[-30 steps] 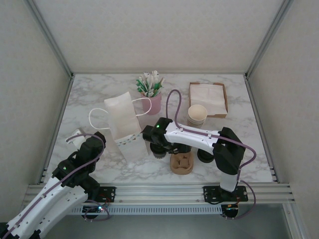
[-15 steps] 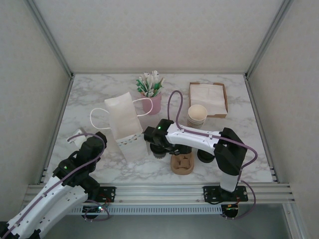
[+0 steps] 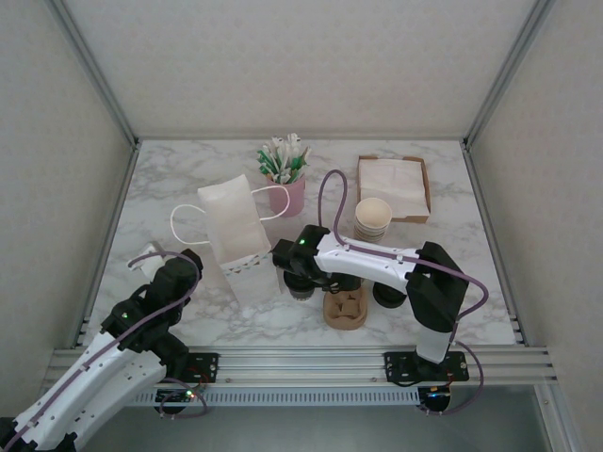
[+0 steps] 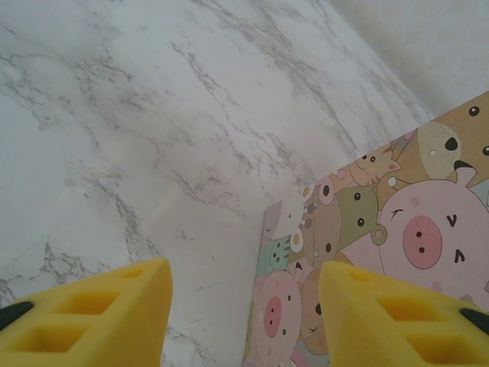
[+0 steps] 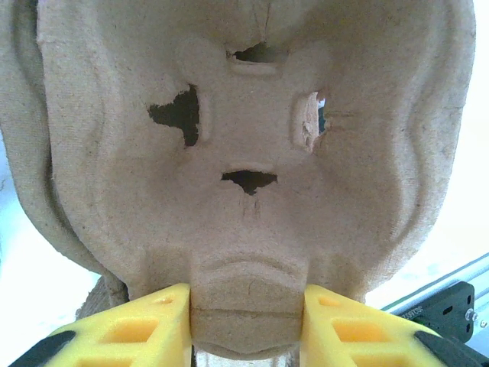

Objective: Pack the takeout coffee

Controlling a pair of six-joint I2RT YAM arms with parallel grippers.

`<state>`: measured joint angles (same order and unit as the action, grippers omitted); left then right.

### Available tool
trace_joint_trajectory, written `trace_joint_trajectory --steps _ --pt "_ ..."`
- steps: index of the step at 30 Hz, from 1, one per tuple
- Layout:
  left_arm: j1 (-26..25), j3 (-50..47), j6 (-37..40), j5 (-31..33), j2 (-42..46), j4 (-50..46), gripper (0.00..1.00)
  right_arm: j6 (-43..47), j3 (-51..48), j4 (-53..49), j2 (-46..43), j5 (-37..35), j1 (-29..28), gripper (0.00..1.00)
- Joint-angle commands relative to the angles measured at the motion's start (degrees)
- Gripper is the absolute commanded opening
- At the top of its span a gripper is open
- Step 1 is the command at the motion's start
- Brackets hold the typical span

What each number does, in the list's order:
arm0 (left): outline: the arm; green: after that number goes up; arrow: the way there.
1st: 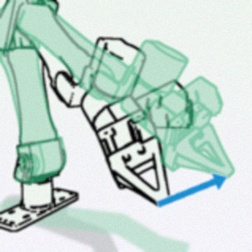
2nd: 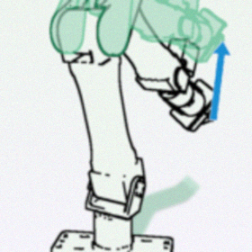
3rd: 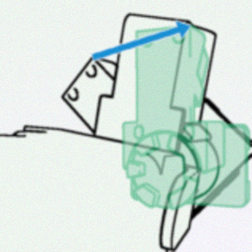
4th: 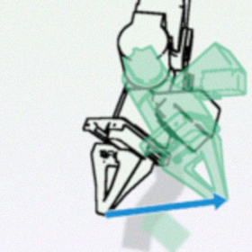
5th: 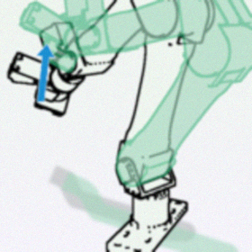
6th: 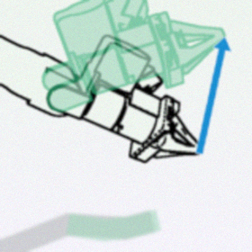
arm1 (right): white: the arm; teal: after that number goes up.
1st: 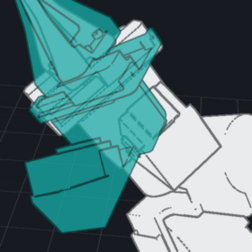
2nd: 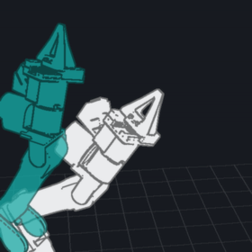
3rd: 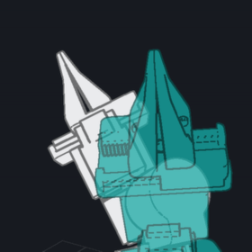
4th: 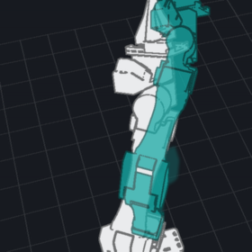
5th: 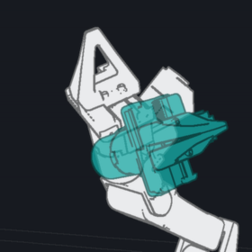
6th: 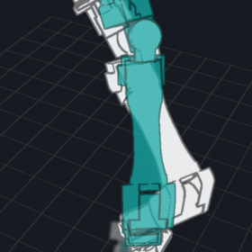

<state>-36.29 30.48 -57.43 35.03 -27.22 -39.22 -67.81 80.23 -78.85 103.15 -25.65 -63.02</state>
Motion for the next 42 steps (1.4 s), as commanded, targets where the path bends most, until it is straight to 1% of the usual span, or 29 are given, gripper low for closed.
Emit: trace_joint_trajectory --steps 1,5,11,13,15,17,19,24,27,29,33,35,38,42 --pt "-0.35 2.4 -0.91 1.61 -0.89 -0.21 0.53 -1.55 0.57 -2.84 -3.12 -3.45 0.1 0.35" --pt "-0.31 4.78 -2.84 4.69 -1.19 -4.46 0.51 0.88 0.95 -2.31 -6.4 -3.96 -0.05 0.34" --pt "-0.36 6.01 -1.92 7.54 1.18 -4.98 0.51 3.79 1.37 -3.86 -11.5 -5.91 -0.69 0.34" --pt "-0.32 7.16 -0.31 10.26 1.37 -6.16 0.51 4.52 1.62 -4.82 -13.35 -7.08 -1.29 0.33" --pt "-0.33 8.95 0.61 15.54 1.4 -8.46 0.52 5.63 2.3 -6.45 -15.94 -9.65 -2.26 0.33" --pt "-0.36 9.8 2.81 18.11 1.45 -8.11 0.52 6.88 3.53 -8.28 -18.03 -11.73 -2.88 0.32" --pt "-0.25 10.52 4.64 18.5 0.71 -7.09 0.51 8.94 5.04 -9.34 -19.86 -13.27 -3.28 0.32" --pt "0.68 12.54 2.58 18.15 -3.7 -8.01 0.52 14.99 10.52 -11.85 -23.86 -16.23 -3.59 0.31" --pt "3.7 13.18 3.81 15.93 -5.82 -6.64 0.51 19.16 14.99 -11.81 -25.18 -17.23 -3.52 0.31" --pt "8.4 13.18 3.84 12.37 -6.6 -5.51 0.49 22.36 18.37 -11.0 -25.38 -17.25 -3.54 0.31" --pt "21.06 10.83 3.01 -2.91 -7.1 0.28 0.48 31.4 25.51 -5.58 -23.86 -15.75 -3.53 0.31" --pt "25.25 9.57 1.85 -8.5 -7.19 2.21 0.48 35.17 29.01 -2.83 -21.85 -14.36 -3.56 0.31" --pt "29.31 7.47 0.19 -15.42 -7.36 4.52 0.49 39.54 35.16 1.21 -17.6 -11.97 -3.66 0.31" --pt "32.14 4.05 -1.87 -22.22 -7.33 7.13 0.49 43.81 42.34 6.36 -11.91 -8.65 -4.36 0.31"
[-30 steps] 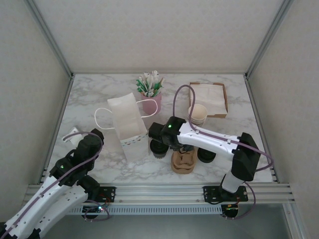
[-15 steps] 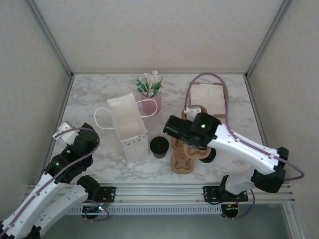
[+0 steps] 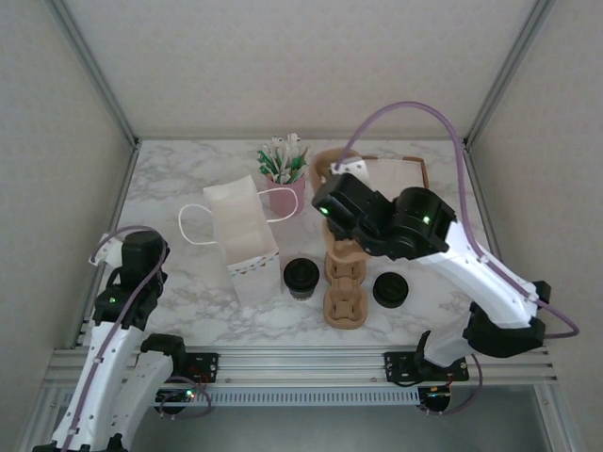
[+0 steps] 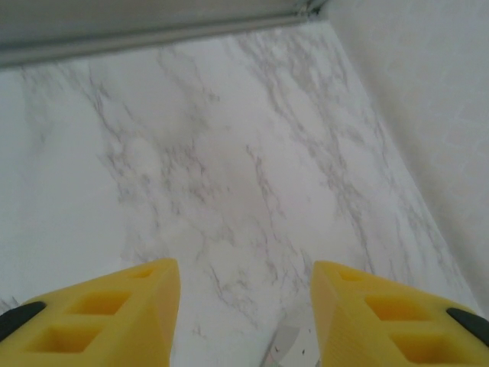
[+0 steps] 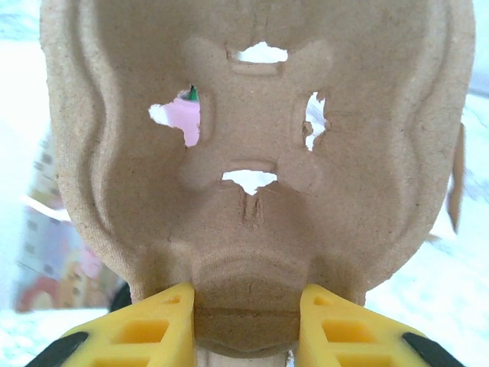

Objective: Pack the takeout coffee

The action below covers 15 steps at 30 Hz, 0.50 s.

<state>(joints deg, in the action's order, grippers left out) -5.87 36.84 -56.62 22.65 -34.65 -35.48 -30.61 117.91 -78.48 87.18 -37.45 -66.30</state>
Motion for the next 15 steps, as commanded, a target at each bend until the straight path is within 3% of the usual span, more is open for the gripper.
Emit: trace_joint_trajectory --steps 1,11,15 --pt "1.93 -3.24 -2.84 -10.9 0.11 4.12 0.49 7.47 6.49 6.65 5.42 3.55 -1.36 0.3" --pt "1.78 -14.71 -7.7 -18.19 1.23 8.49 0.46 10.87 26.83 9.56 21.04 9.94 -2.41 0.3" --pt "-0.06 -18.76 -8.48 -20.26 1.3 11.72 0.45 10.33 29.32 12.31 23.95 12.34 -2.53 0.3"
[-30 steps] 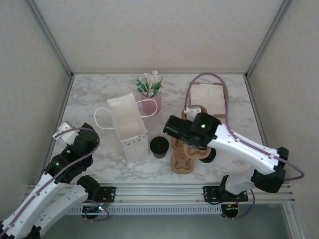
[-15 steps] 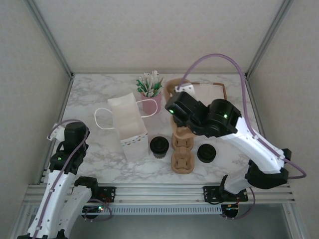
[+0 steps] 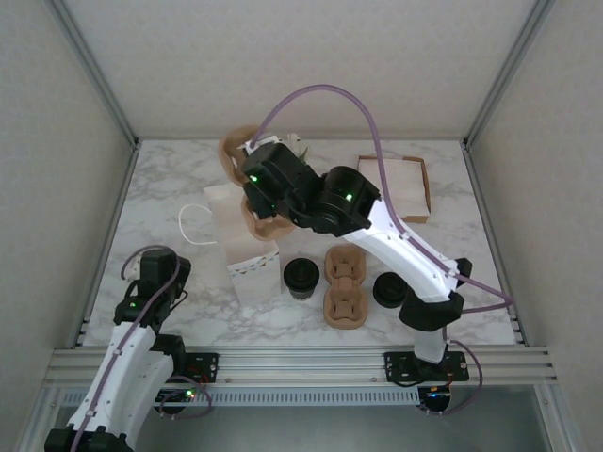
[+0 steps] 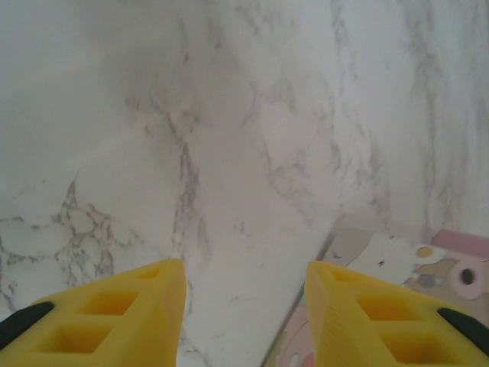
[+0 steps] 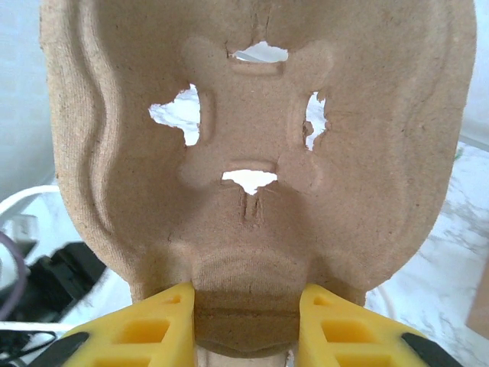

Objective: Pack the takeout coffee

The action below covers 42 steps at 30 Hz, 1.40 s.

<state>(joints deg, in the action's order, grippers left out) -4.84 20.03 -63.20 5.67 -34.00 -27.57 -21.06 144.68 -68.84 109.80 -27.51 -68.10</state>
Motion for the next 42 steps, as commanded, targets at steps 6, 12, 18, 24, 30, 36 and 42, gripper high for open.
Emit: trace_joint_trajectory --steps 6,12,18,24,30,36,42 --pt "-6.33 -3.4 -2.07 -2.48 -1.66 5.88 0.46 -1.62 2.99 5.36 4.63 2.68 -0.85 0.3" --pt "-7.62 -0.07 0.38 1.82 0.95 -0.25 0.5 -5.0 3.97 4.83 7.64 0.91 -0.87 0.3" --pt "-7.55 6.51 4.82 5.13 7.77 -7.91 0.65 -5.87 5.03 4.23 10.13 1.91 -0.84 0.3" --pt "-7.51 20.79 11.41 10.52 8.19 -18.4 0.82 -7.1 5.61 2.49 11.65 1.03 -0.89 0.3" --pt "-7.55 26.99 14.53 10.52 8.46 -19.29 0.86 -8.22 5.62 -0.49 12.76 0.09 -0.89 0.3" --pt "-7.54 32.09 16.12 12.42 8.64 -21.67 1.0 -9.34 5.57 -2.77 13.16 0.08 -0.82 0.3" --pt "-7.52 36.54 16.49 10.16 7.7 -21.89 1.0 -9.93 5.53 -3.94 13.87 0.24 -0.85 0.3"
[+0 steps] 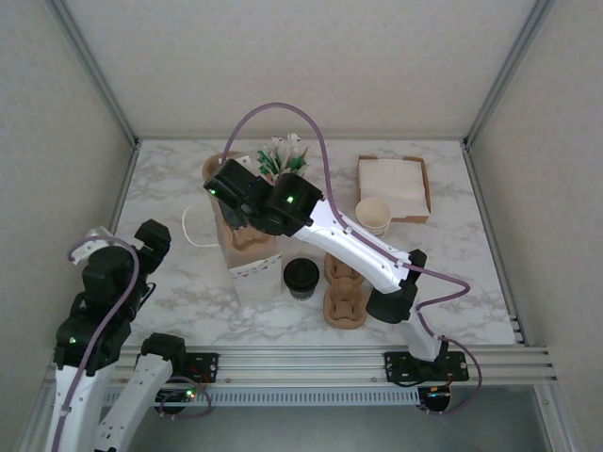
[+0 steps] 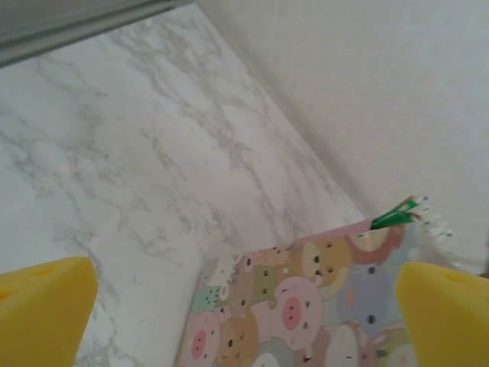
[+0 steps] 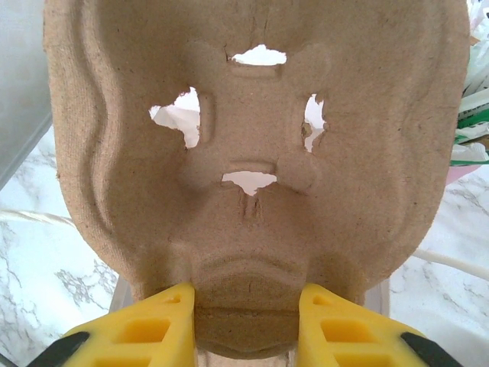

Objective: Pack the takeout coffee

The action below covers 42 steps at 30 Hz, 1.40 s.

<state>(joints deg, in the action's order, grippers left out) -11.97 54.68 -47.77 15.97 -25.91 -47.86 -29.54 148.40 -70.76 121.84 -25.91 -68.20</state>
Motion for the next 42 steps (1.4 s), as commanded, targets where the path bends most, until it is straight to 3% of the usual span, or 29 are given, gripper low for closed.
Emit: trace_joint_trajectory --steps 1,5,12,23,42 --pt "-0.43 1.95 0.72 -1.31 -0.44 -0.99 1.0 -1.53 1.68 -2.07 1.83 -1.33 -0.73 0.3" --pt "-0.38 0.59 -0.44 -6.9 -1.01 2.88 1.0 -1.5 1.64 -1.72 2.29 -1.16 -0.78 0.3" --pt "-0.41 -0.18 -0.42 -10.9 -2.63 5.4 0.97 -1.82 1.71 -0.63 2.31 -1.38 -0.71 0.3" --pt "-0.43 -0.37 1.58 -10.78 -3.18 6.85 0.96 -7.16 1.69 -0.22 1.41 -6.63 -0.76 0.31" --pt "-0.43 1.52 4.64 -9.93 -7.31 7.32 0.97 -8.98 1.72 3.73 -1.32 -10.31 -0.79 0.3"
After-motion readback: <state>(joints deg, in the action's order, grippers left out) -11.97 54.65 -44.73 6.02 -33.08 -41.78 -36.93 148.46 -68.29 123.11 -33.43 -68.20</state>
